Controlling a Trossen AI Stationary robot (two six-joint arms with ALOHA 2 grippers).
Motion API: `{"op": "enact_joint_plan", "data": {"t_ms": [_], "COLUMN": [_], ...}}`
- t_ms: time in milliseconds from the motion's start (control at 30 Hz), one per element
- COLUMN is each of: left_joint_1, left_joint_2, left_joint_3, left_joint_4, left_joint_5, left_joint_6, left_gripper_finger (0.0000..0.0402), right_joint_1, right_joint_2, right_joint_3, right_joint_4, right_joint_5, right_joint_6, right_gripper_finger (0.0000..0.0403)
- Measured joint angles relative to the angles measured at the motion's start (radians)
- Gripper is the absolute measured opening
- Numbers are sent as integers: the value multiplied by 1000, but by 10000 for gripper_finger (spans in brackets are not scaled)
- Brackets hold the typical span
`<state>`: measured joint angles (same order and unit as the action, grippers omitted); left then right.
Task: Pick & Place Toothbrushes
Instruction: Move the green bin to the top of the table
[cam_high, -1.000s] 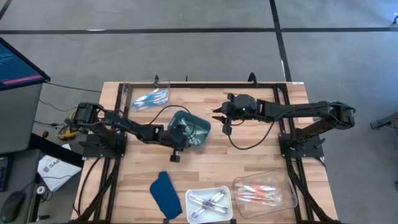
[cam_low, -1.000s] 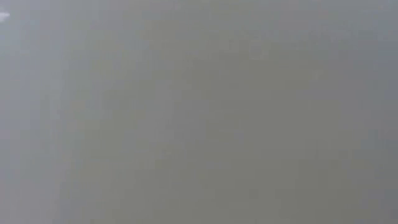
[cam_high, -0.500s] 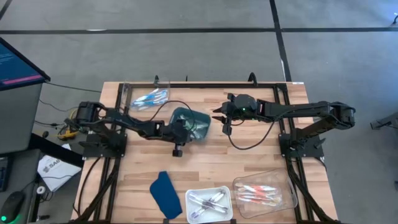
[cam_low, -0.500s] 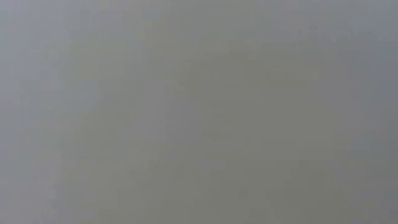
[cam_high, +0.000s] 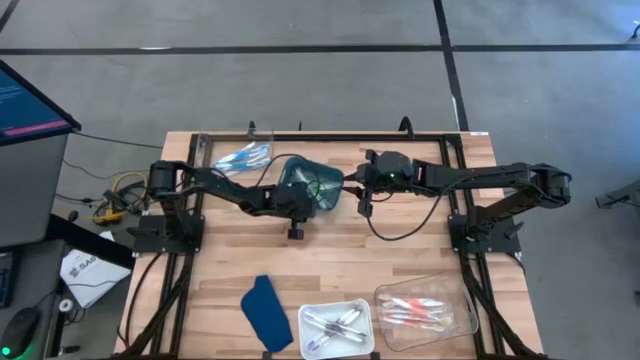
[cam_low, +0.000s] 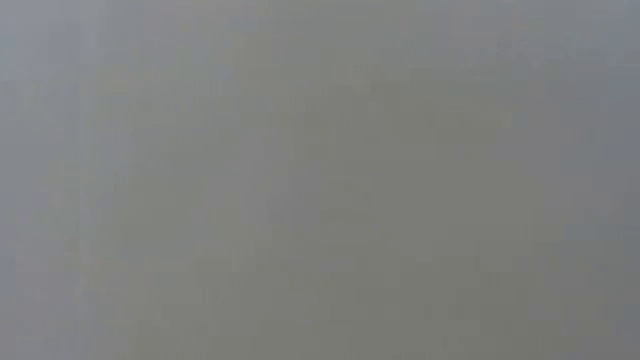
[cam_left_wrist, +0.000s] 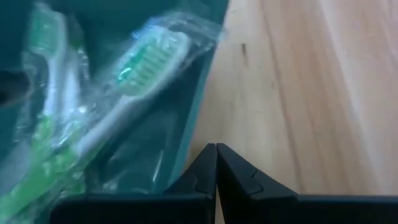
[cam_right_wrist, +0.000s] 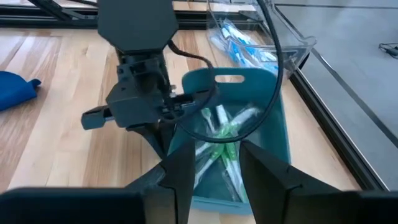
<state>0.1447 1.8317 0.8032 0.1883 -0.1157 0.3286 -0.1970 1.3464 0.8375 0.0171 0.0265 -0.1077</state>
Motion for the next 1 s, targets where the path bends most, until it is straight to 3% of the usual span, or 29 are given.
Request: {"op": "enact_joint_plan", "data": {"t_ms": [1000], "left_joint_1": [21], "left_joint_2": [-47], "left_joint_3": [55], "left_joint_4": [38], "left_joint_5": [-39], "left_joint_6": [86], "left_gripper_finger": [0], "right_joint_1": [0], "right_joint_2": [0], "right_joint_3": [0], "right_joint_4": [-8], "right_joint_5": [0], "right_joint_6": [3], "right_gripper_finger": [118]}}
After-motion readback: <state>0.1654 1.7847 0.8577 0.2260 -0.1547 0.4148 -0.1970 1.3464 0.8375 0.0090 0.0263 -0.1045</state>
